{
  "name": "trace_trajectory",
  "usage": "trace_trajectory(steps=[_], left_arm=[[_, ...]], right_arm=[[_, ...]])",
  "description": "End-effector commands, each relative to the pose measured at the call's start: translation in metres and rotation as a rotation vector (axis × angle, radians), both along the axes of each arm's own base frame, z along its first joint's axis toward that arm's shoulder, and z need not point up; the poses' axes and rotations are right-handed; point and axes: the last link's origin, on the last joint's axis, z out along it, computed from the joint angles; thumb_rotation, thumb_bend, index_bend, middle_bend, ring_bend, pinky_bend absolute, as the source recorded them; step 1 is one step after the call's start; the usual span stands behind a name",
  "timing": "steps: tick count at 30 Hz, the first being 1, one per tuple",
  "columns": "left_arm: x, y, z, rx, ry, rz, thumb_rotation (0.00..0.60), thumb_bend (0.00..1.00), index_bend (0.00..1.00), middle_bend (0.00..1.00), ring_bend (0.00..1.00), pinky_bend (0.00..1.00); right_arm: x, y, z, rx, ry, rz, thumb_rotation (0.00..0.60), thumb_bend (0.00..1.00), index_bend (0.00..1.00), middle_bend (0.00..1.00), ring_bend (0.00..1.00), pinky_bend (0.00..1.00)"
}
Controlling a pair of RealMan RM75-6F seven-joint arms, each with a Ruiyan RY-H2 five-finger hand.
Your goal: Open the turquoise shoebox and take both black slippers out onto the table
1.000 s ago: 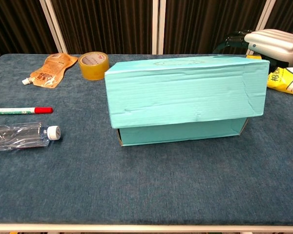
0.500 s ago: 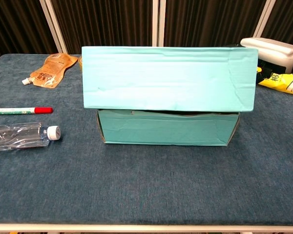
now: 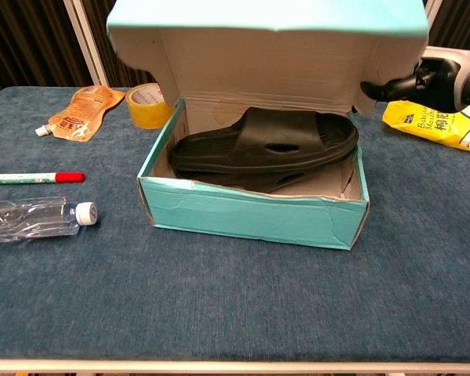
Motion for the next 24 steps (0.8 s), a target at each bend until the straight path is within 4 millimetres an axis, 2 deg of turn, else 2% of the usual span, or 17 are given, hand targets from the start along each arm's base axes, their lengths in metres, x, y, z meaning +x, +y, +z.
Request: trace_trajectory(steps=[1,9,13,17,19,22,24], left_arm=[[0.0,0.0,0.0,0.0,-0.003,0.0,0.6,0.07,0.12,0.09,0.0,0.04],[-0.004,-0.002,0.001,0.006,-0.011,0.002,0.6,0.07,0.12,0.09,0.0,0.04],[-0.005,-0.003,0.001,0.007,-0.015,0.001,0.6,0.07,0.12,0.09,0.0,0.04],[-0.005,-0.003,0.001,0.01,-0.017,-0.001,0.6,0.07,0.12,0.09,0.0,0.04],[-0.005,-0.003,0.002,0.012,-0.017,-0.001,0.6,0.07,0.12,0.09,0.0,0.04],[-0.006,-0.006,0.002,0.015,-0.019,0.004,0.6,0.07,0.12,0.09,0.0,0.04],[-0.007,-0.005,0.003,0.017,-0.018,0.005,0.6,0.07,0.12,0.09,0.0,0.04]], right_arm=[[0.014,-0.011,0.007,0.094,-0.16,-0.188,0.6,0.51,0.38,0.32,0.29,0.27],[0.021,-0.02,-0.001,0.218,-0.382,-0.454,0.6,0.46,0.31,0.29,0.27,0.27],[0.025,-0.023,-0.001,0.244,-0.467,-0.521,0.6,0.45,0.2,0.24,0.21,0.2],[0.027,-0.029,0.003,0.25,-0.535,-0.574,0.6,0.35,0.07,0.16,0.14,0.12],[0.026,-0.033,0.005,0.242,-0.513,-0.569,0.6,0.32,0.03,0.13,0.1,0.08],[0.023,-0.034,0.007,0.242,-0.436,-0.549,0.6,0.15,0.0,0.04,0.01,0.0],[0.019,-0.032,0.01,0.248,-0.355,-0.528,0.6,0.06,0.0,0.01,0.0,0.0]])
